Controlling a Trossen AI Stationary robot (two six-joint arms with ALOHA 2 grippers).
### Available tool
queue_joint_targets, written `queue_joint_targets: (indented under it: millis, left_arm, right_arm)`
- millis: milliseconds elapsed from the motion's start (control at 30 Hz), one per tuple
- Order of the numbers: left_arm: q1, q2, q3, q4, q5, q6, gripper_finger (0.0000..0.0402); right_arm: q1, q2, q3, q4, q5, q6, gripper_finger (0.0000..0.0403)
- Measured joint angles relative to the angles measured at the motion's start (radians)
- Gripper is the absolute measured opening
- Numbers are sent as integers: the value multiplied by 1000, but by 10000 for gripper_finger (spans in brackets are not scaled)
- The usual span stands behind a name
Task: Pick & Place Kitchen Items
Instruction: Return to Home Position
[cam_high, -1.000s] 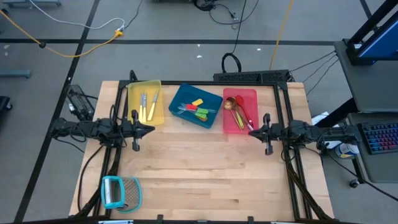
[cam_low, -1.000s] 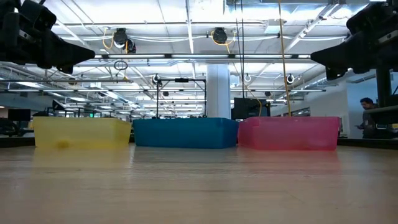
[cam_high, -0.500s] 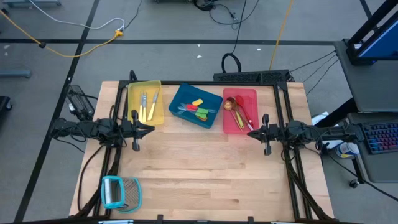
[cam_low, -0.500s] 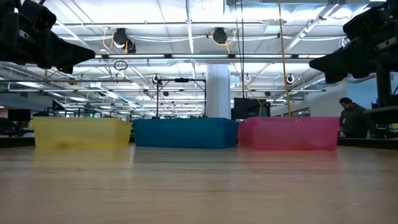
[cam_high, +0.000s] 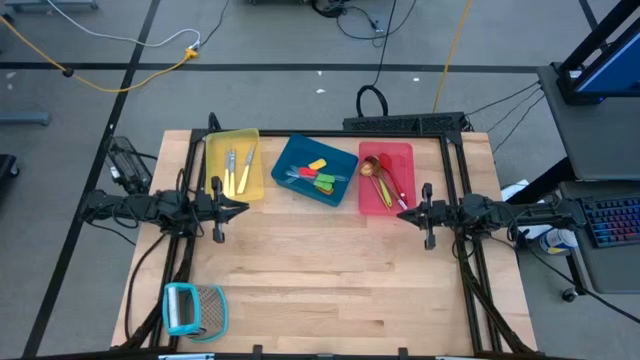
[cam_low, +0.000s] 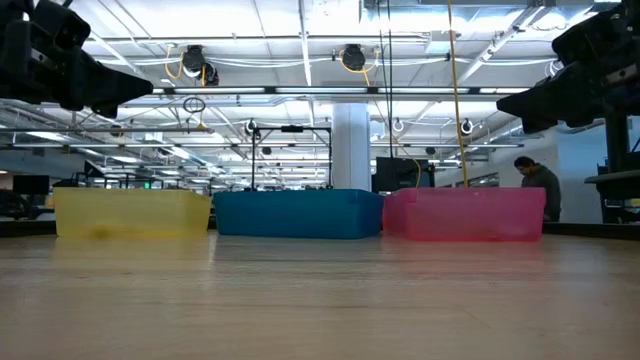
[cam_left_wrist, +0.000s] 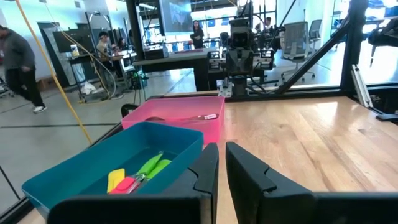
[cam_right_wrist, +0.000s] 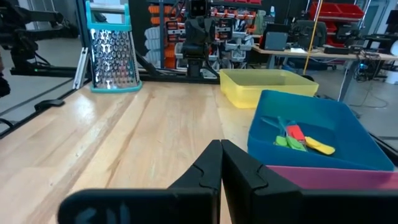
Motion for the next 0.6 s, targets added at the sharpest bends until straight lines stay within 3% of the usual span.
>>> queue_joint_targets:
  millis: [600]
  left_arm:
    - [0, 0, 0, 3, 0, -32, 37]
  right_arm:
    - [0, 0, 0, 1, -4, -43, 6]
